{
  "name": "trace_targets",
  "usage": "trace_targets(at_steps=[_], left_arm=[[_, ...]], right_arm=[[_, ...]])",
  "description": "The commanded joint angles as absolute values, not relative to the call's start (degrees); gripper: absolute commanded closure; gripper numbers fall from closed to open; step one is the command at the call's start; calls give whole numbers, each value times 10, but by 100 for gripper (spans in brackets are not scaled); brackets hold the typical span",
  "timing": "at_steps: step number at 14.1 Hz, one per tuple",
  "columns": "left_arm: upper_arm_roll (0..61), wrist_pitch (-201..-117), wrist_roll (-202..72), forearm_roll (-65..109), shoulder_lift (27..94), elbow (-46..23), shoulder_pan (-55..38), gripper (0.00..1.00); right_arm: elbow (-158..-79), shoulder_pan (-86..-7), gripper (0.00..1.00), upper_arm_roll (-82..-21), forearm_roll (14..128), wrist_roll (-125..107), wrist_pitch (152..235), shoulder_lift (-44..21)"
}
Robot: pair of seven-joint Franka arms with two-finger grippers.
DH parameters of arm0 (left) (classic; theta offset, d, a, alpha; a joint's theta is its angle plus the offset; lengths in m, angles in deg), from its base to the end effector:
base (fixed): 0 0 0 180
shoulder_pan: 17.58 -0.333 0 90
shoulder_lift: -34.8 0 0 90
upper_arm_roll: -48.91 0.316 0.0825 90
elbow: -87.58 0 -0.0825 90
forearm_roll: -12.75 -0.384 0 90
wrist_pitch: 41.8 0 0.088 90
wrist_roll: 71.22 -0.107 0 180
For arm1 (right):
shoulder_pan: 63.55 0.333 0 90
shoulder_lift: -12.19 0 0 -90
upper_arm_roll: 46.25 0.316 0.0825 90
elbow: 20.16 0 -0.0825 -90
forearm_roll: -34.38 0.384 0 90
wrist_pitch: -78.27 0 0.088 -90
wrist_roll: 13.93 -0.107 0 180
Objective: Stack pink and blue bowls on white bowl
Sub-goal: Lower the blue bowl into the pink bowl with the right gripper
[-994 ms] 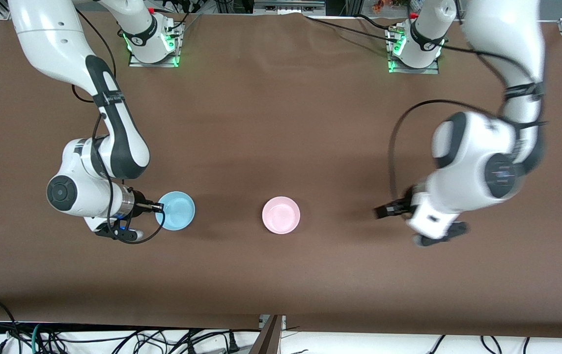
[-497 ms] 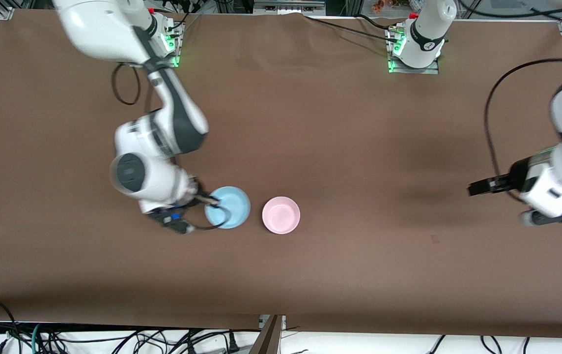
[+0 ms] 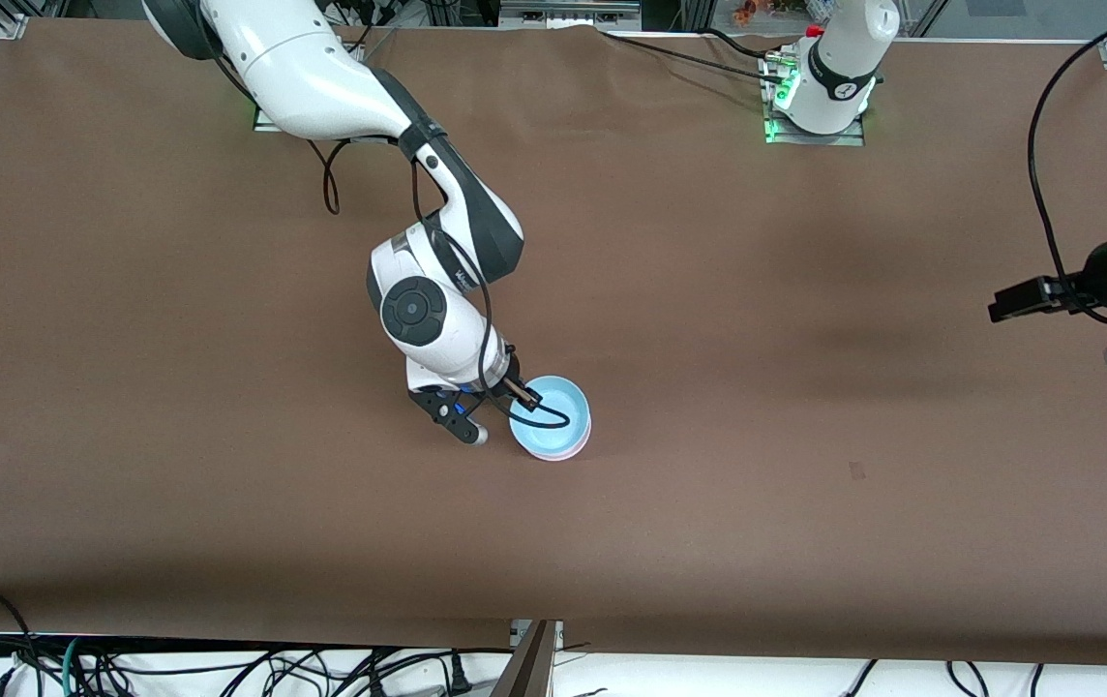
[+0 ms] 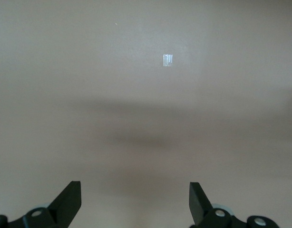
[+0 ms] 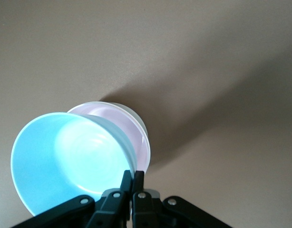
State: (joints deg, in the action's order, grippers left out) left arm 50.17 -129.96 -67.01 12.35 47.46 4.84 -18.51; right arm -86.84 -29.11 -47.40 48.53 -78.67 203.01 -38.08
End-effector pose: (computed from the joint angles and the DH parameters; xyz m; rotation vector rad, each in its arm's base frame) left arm 0.6132 0.0228 0.5520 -3.1165 -0.1735 0.1970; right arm 0.6423 0.4385 0.2779 -2.7480 0.9534 0.0876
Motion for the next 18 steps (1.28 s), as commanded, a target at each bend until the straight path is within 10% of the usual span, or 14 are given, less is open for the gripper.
trace_targets(at_steps=[1,18], left_arm=[[485,-1295,-676,97,459,36,-188,0],[485,-1297,-675,105,506,84,-192,0]], right_arm=[[-843,-289,100,-478,497,-794,2046,-400],[-860,-279,100,-479,466,-793,2057,-413]])
